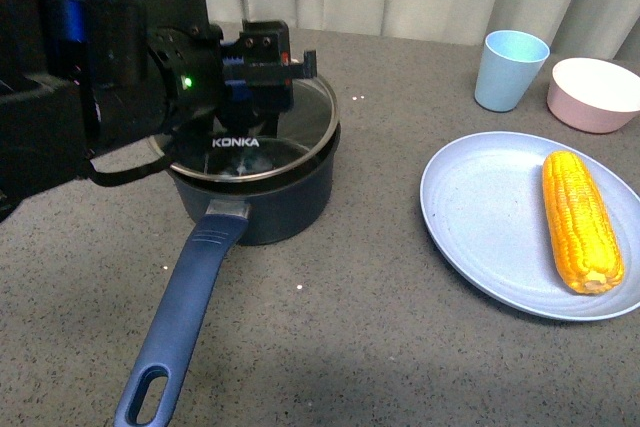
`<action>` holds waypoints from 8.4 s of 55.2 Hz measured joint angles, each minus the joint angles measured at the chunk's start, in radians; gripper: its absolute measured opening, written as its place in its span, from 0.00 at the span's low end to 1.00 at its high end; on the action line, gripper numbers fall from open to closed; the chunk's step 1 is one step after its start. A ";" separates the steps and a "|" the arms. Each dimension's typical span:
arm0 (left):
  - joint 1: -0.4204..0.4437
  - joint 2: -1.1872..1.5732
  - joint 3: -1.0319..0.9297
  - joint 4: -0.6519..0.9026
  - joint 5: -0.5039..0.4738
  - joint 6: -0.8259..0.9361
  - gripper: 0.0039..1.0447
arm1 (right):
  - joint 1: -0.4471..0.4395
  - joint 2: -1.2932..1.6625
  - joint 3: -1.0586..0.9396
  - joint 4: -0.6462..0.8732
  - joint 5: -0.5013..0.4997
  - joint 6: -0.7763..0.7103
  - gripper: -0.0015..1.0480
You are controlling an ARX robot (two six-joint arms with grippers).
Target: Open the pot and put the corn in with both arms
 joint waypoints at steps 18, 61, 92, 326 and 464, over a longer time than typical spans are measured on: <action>0.167 -0.105 -0.079 0.047 0.079 -0.018 0.58 | 0.000 0.000 0.000 0.000 0.000 0.000 0.91; 0.412 0.235 -0.039 0.241 0.170 -0.003 0.57 | 0.000 0.000 0.000 0.000 0.000 0.000 0.91; 0.408 0.326 -0.003 0.224 0.145 0.034 0.57 | 0.000 0.000 0.000 0.000 0.000 0.000 0.91; 0.373 -2.007 -0.801 -0.893 0.089 0.178 0.94 | 0.013 1.322 0.406 0.259 0.027 -0.077 0.91; 0.373 -2.007 -0.801 -0.893 0.089 0.178 0.94 | 0.518 1.888 1.097 0.014 -0.163 0.020 0.12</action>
